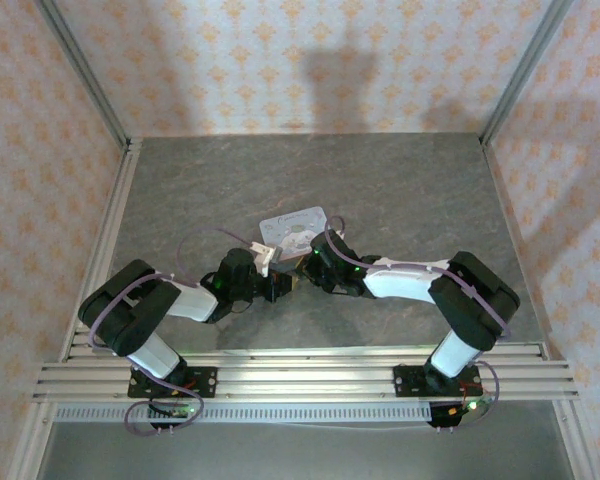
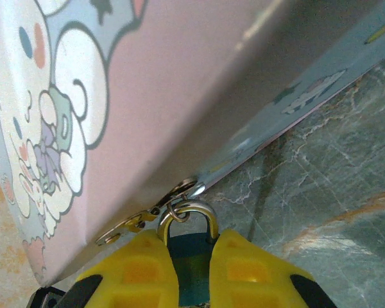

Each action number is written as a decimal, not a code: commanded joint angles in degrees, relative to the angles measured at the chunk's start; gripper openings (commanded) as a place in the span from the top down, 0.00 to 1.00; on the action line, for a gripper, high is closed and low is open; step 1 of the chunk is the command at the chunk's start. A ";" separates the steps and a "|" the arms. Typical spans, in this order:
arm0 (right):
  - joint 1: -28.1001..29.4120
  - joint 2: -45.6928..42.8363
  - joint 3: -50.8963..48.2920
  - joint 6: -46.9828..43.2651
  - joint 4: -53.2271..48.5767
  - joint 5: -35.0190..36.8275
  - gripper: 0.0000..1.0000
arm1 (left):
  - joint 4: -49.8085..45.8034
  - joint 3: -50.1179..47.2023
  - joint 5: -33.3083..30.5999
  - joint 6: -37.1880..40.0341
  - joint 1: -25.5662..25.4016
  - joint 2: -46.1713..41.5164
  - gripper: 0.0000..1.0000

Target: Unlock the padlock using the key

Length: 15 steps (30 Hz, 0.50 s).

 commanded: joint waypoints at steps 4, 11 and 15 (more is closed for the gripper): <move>0.33 -2.23 0.03 1.31 2.64 0.02 1.00 | 2.59 1.38 -0.12 -0.66 0.34 0.87 1.00; 0.41 -1.26 -0.64 0.62 2.54 -0.24 1.00 | 3.36 2.57 0.87 -2.40 0.42 0.79 1.00; 0.83 -0.55 -1.51 0.33 2.62 0.19 1.00 | 2.67 3.22 0.23 -2.89 0.44 -0.31 1.00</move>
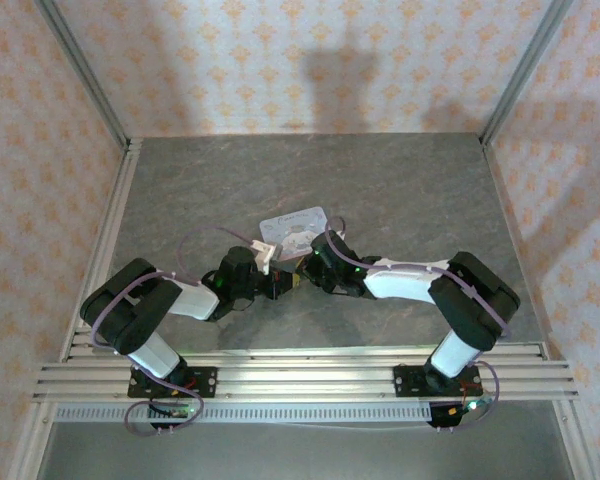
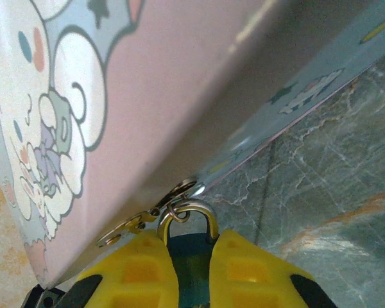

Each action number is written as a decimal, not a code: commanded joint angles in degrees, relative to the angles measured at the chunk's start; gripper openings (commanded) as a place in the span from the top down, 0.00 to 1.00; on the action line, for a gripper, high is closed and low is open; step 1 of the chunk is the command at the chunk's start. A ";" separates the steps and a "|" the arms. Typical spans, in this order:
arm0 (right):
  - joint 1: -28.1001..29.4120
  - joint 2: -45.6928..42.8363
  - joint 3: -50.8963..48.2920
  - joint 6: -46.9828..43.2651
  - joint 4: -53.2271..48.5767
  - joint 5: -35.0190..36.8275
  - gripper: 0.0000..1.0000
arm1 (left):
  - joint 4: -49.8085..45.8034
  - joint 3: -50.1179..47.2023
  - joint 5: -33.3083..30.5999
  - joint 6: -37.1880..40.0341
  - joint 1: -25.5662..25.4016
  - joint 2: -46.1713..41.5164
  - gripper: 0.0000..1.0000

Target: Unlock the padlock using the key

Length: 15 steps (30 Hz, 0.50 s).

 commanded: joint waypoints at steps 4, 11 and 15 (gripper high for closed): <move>1.07 0.21 -1.52 0.94 3.32 -0.84 1.00 | 0.49 2.78 -1.72 -0.99 0.42 -1.72 1.00; 1.21 -0.66 -0.23 0.26 1.42 -0.55 1.00 | -7.88 3.90 -8.36 7.85 -1.87 -2.40 1.00; 1.21 -0.77 1.61 -1.40 -3.03 0.11 1.00 | -12.48 3.71 -14.27 13.22 -3.98 -4.11 1.00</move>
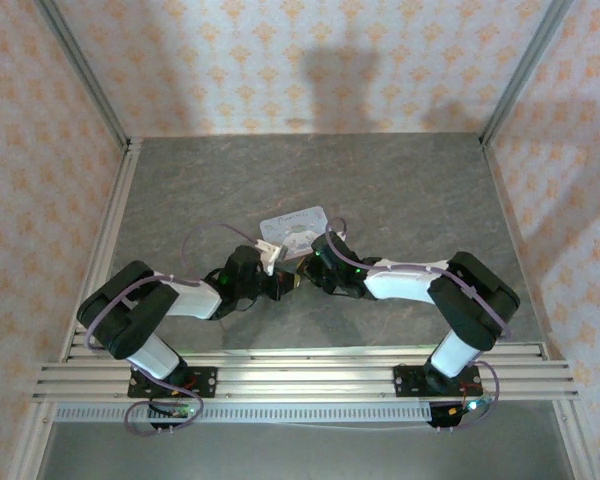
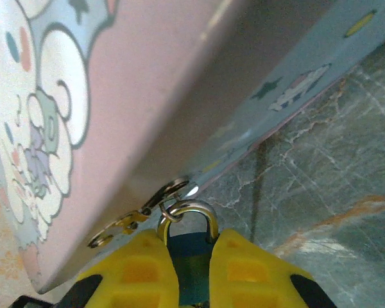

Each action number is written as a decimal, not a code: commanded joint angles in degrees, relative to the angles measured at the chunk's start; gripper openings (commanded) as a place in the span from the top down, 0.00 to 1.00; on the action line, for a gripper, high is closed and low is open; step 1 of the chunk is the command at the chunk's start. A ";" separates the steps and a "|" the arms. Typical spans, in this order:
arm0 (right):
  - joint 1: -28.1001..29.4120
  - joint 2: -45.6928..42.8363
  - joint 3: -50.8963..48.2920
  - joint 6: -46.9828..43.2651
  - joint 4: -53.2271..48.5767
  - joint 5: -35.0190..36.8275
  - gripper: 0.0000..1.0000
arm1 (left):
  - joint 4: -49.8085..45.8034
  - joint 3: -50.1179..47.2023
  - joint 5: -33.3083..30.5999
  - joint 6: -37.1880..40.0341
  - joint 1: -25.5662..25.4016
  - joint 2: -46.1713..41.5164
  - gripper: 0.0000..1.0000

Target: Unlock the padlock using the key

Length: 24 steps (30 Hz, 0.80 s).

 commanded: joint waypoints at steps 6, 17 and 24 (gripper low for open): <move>1.07 0.06 3.61 -0.77 -4.81 -1.79 1.00 | -7.66 -0.41 -21.16 14.29 -6.76 -5.26 1.00; 1.07 0.98 10.14 -2.98 -14.29 -3.48 1.00 | -8.93 -2.13 -46.19 25.09 -19.41 -8.52 1.00; 1.07 1.22 10.37 -3.40 -16.34 -3.14 0.98 | -8.08 -2.49 -43.70 21.84 -19.62 -5.62 1.00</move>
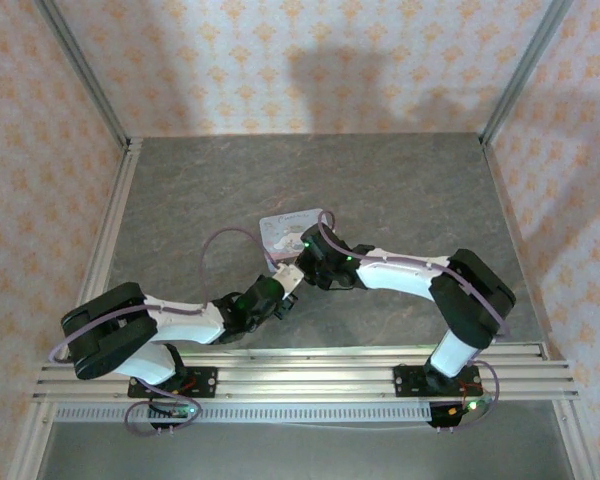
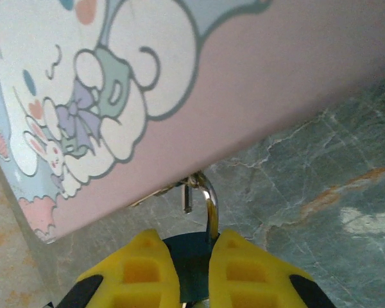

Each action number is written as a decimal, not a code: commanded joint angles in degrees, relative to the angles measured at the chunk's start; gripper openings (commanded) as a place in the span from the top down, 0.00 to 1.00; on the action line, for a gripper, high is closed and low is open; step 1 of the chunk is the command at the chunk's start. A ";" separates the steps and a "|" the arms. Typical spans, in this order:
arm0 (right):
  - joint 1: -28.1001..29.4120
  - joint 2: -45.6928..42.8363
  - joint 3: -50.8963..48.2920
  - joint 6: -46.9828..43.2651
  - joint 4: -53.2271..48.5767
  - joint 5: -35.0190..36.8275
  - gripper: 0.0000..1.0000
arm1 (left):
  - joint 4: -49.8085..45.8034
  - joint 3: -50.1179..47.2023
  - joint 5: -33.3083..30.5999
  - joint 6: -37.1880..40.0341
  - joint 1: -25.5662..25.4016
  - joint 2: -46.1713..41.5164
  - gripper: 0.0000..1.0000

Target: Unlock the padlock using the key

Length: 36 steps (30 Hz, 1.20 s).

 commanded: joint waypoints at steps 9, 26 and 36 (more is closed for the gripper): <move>0.31 -5.22 1.02 -3.30 -8.90 6.34 0.56 | 4.33 -3.43 -0.08 -6.81 0.90 4.47 1.00; 0.31 -4.04 -2.47 -0.90 -1.41 2.87 0.54 | 5.37 -4.96 2.82 -9.14 2.66 -0.52 1.00; 1.78 -1.82 -2.14 0.37 0.77 1.60 0.56 | 2.85 -5.95 3.42 -8.04 2.93 -6.05 1.00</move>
